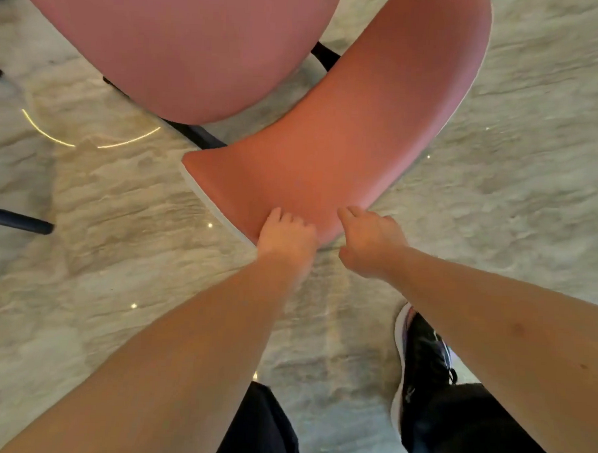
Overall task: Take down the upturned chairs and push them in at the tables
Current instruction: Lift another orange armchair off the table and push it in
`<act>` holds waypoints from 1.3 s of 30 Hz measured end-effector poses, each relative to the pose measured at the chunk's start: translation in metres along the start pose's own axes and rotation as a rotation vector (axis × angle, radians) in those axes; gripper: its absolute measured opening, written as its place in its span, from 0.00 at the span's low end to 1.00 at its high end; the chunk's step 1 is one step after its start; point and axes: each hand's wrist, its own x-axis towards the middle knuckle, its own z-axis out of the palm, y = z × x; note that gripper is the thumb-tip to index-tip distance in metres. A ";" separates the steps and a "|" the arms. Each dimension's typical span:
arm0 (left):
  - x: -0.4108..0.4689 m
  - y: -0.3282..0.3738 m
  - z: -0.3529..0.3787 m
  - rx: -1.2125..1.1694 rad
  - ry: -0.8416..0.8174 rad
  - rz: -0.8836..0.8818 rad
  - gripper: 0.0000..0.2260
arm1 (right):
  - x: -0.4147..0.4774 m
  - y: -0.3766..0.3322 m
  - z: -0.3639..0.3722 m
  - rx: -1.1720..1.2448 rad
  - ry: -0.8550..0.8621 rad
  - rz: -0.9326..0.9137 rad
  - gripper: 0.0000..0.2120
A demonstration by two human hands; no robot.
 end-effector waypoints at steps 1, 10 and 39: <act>0.018 0.005 0.009 0.109 -0.040 -0.020 0.19 | 0.019 0.006 0.005 -0.040 0.009 -0.008 0.21; 0.120 0.051 0.075 0.379 -0.013 -0.155 0.31 | 0.106 0.037 0.064 -0.271 -0.007 -0.096 0.39; 0.129 0.042 0.070 0.458 0.121 -0.003 0.23 | 0.165 0.094 0.121 -0.263 0.465 -0.339 0.47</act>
